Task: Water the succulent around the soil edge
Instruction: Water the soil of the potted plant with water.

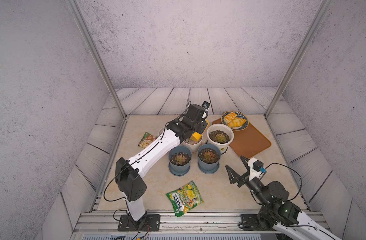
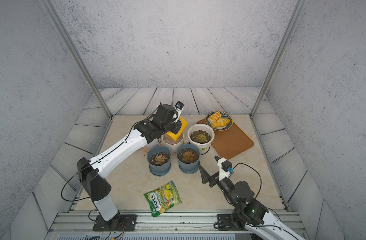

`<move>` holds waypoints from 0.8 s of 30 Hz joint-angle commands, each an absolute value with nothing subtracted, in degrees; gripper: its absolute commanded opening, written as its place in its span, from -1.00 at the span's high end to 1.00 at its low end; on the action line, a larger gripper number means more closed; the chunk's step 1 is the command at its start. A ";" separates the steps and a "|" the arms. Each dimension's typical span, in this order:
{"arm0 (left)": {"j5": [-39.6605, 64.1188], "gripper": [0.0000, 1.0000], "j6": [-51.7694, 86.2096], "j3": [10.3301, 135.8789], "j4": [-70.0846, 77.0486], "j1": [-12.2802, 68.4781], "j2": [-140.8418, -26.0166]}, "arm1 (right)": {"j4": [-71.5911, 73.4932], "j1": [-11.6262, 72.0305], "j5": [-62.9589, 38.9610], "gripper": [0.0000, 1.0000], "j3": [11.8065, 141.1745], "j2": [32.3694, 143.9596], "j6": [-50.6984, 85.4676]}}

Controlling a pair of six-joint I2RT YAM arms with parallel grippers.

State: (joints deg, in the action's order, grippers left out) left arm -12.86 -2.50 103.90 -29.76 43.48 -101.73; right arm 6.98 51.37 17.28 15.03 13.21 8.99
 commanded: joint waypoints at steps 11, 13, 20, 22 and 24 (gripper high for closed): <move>-16.11 1.00 -5.10 106.66 -31.14 41.33 -103.73 | 6.50 51.64 18.50 -0.99 14.94 12.65 9.29; -16.27 1.00 -5.09 106.37 -31.38 41.05 -103.71 | 6.50 51.59 18.54 -0.99 14.94 12.66 9.23; -17.49 1.00 -4.91 104.01 -31.47 40.08 -102.63 | 6.42 51.59 18.75 -0.99 14.90 12.64 9.14; -17.83 1.00 -4.98 103.41 -31.77 39.99 -102.09 | 6.50 51.64 18.73 -0.99 14.85 12.74 9.18; -18.34 1.00 -5.18 103.00 -32.30 39.96 -101.57 | 6.50 51.61 18.75 -0.99 14.94 12.93 9.16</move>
State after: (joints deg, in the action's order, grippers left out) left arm -16.75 -4.62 103.66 -32.08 40.27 -103.81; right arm 6.59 51.37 17.78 15.03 13.21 8.99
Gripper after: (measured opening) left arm 0.192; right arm 0.994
